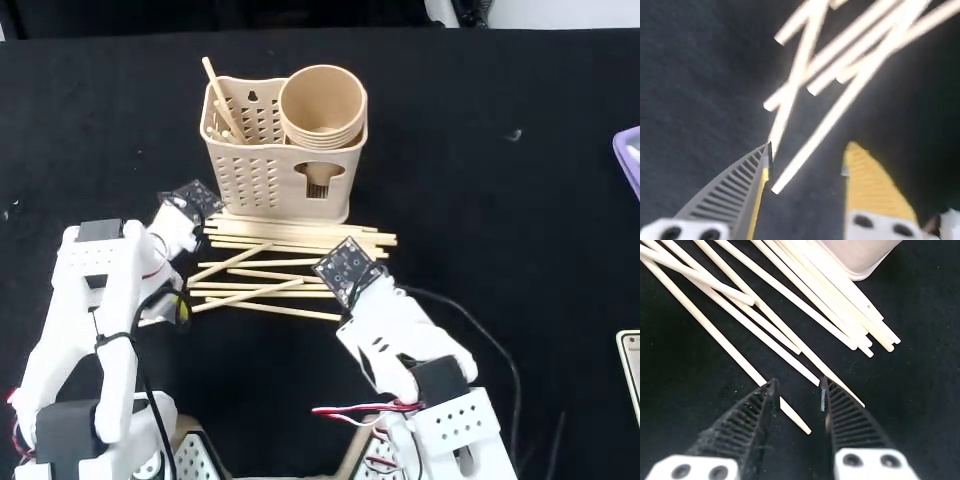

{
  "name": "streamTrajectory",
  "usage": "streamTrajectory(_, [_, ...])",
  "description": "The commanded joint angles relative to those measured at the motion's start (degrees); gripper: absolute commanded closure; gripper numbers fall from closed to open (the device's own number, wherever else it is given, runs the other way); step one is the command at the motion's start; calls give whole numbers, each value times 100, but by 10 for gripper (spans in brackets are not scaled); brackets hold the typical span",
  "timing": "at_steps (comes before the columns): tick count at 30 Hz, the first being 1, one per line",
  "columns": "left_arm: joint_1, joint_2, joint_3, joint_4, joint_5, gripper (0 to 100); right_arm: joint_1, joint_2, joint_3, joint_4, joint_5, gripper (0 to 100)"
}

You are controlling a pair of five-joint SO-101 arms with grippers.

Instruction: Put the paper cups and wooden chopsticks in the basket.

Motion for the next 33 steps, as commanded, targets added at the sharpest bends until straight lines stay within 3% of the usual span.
streamTrajectory(1, [13,-18,268,-554,-158,713,88,-84,-22,-123,-9,858])
streamTrajectory(5, [-40,-18,505,-695,-501,716,88,-84,-13,-123,-9,858])
streamTrajectory(15, [-101,26,673,-1310,-492,715,88,-84,-13,-114,-9,858])
streamTrajectory(23, [-136,818,673,-1741,-475,718,88,-84,-13,-114,-9,858])
streamTrajectory(33, [-110,923,207,-1231,-492,766,79,-84,-13,-123,-9,858])
